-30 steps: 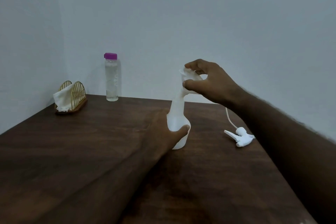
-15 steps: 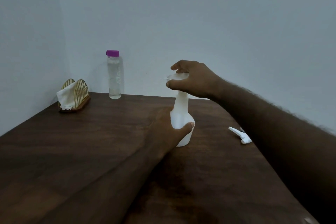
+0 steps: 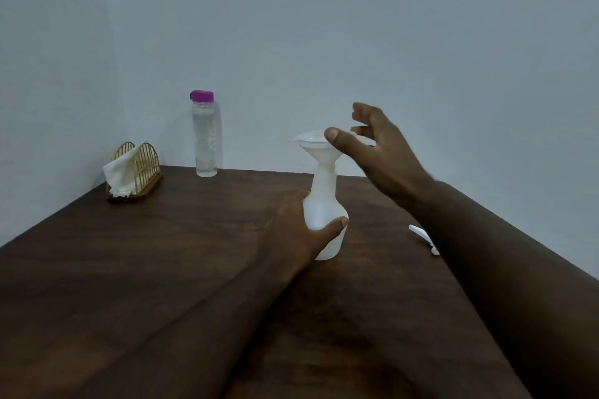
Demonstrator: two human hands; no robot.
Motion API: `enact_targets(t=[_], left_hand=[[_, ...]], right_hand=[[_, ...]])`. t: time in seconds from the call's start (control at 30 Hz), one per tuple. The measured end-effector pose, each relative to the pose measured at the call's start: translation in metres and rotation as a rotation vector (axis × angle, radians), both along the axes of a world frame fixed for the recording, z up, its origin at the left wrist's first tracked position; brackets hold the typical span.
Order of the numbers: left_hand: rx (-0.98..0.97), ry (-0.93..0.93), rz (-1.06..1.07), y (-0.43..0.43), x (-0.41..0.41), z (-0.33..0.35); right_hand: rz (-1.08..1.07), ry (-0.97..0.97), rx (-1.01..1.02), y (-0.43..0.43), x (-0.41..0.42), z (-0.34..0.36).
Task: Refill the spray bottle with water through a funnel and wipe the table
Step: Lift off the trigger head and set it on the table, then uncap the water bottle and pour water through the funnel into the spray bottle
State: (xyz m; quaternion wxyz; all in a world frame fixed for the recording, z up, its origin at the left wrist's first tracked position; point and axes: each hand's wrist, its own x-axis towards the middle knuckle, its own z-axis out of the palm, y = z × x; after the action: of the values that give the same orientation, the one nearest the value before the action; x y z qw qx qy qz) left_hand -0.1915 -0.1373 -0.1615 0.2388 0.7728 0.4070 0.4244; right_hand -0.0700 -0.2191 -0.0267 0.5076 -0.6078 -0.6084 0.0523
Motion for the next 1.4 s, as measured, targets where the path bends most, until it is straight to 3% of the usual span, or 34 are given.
enact_targets(t=[0.37, 0.63, 0.7, 0.8, 0.9, 0.97, 1.1, 1.13, 1.23, 1.33, 1.4], left_hand=[[-0.026, 0.017, -0.029, -0.001, -0.002, 0.0], [-0.07, 0.048, -0.037, -0.001, -0.002, 0.004], [-0.066, 0.031, -0.007, -0.003, -0.005, 0.007], [-0.031, -0.108, 0.061, -0.003, -0.015, 0.018], [-0.024, -0.301, 0.068, 0.001, -0.031, 0.026], [-0.066, -0.351, 0.094, 0.011, -0.045, 0.027], [-0.254, -0.225, 0.195, 0.05, -0.088, 0.013], [-0.334, -0.24, 0.182, 0.059, -0.102, 0.01], [-0.414, -0.358, 0.196, 0.072, -0.141, 0.007], [-0.412, -0.441, 0.19, 0.084, -0.167, 0.005], [-0.369, -0.382, 0.212, 0.095, -0.176, 0.002]], right_hand=[[0.055, 0.147, 0.03, -0.004, -0.002, -0.006], [0.043, 0.092, 0.051, -0.001, 0.003, -0.009], [-0.027, 0.108, 0.152, -0.002, 0.001, -0.009], [-0.163, 0.138, 0.545, -0.012, -0.009, -0.004], [-0.088, -0.019, 0.753, -0.024, -0.033, -0.004], [0.065, -0.135, 0.621, -0.026, -0.062, -0.013], [0.179, -0.295, -0.029, -0.006, -0.115, -0.049], [0.203, -0.257, -0.152, 0.005, -0.124, -0.061], [0.292, 0.135, -0.416, 0.036, -0.148, -0.082], [0.187, 0.201, -0.486, 0.079, -0.166, -0.094], [0.119, 0.229, -0.475, 0.105, -0.18, -0.101]])
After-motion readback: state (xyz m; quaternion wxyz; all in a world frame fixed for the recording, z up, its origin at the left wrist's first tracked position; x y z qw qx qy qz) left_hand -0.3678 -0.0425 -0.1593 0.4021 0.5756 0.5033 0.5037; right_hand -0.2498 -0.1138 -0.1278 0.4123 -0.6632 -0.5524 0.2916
